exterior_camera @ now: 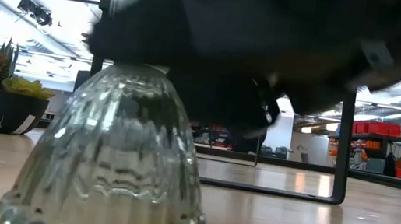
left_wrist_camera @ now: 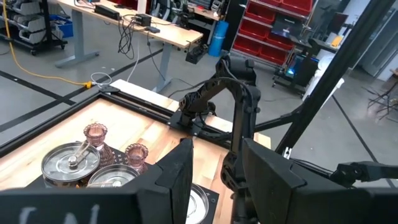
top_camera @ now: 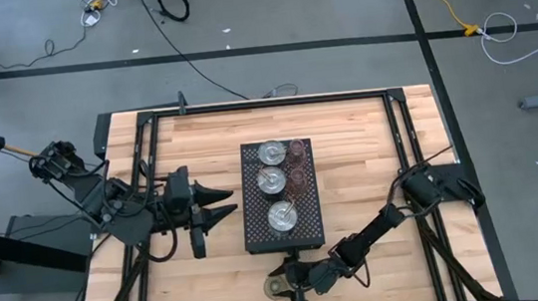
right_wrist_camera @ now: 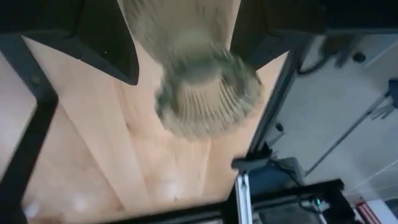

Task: Pick & Place candle stick holders
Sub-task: Put the green glass candle holder on the shelf aligned with the green glass candle holder

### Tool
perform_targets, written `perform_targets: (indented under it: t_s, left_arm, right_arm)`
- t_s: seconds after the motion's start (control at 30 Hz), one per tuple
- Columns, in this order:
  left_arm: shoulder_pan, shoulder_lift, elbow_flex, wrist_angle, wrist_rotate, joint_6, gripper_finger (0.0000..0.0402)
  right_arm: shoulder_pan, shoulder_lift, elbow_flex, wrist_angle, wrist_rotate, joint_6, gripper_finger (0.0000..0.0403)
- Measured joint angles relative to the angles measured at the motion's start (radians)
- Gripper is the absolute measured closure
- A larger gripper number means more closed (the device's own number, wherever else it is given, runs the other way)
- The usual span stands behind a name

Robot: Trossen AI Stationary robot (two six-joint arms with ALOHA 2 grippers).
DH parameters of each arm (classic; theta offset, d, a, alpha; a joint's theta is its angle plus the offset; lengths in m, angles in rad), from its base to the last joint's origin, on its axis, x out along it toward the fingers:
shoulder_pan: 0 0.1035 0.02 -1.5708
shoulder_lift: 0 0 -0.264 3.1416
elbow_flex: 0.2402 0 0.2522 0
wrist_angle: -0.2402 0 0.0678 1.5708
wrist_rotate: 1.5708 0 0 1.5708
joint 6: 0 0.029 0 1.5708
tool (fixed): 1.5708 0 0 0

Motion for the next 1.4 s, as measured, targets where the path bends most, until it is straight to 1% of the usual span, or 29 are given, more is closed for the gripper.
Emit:
perform_targets:
  t_s: [0.13,0.23,0.33,0.43,0.47,0.53,0.8,0.9,1.1,1.2,1.4]
  left_arm:
    - [0.0,0.0,0.0,0.0,0.0,0.007,0.026]
    - [0.0,0.0,0.0,-0.001,0.0,0.009,0.026]
    - [0.0,0.0,0.0,-0.001,0.0,0.009,0.026]
    - [0.0,0.0,0.0,-0.001,0.0,0.013,0.026]
    - [0.0,0.0,0.0,-0.001,0.0,0.019,0.026]
    - [0.0,0.0,0.0,-0.001,0.0,0.024,0.026]
    - [0.0,0.0,0.0,-0.002,0.0,0.025,0.026]
    - [0.0,0.0,0.0,-0.003,0.0,0.025,0.026]
    - [0.0,0.0,0.0,-0.007,0.0,0.026,0.026]
    - [0.0,0.0,0.0,-0.007,0.0,0.025,0.026]
    - [0.0,0.0,0.0,-0.007,0.0,0.025,0.026]
  right_arm:
    - [-0.01,0.019,0.049,-0.021,0.037,-0.008,0.0156]
    - [-0.021,0.028,0.078,-0.071,0.036,0.005,0.0172]
    - [-0.025,0.026,0.093,-0.118,0.035,0.009,0.0218]
    - [-0.025,0.022,0.095,-0.116,0.032,0.016,0.0283]
    - [-0.025,0.022,0.096,-0.112,0.018,0.016,0.0288]
    - [-0.022,0.022,0.095,-0.106,-0.009,0.022,0.0287]
    - [0.004,0.002,0.093,-0.136,-0.04,0.08,0.0287]
    - [0.018,-0.03,0.09,-0.209,-0.021,0.084,0.0287]
    - [0.034,-0.128,0.089,-0.412,0.005,0.117,0.0287]
    - [0.045,-0.164,0.088,-0.479,-0.009,0.167,0.0287]
    - [0.062,-0.257,0.092,-0.578,0.011,0.209,0.0287]
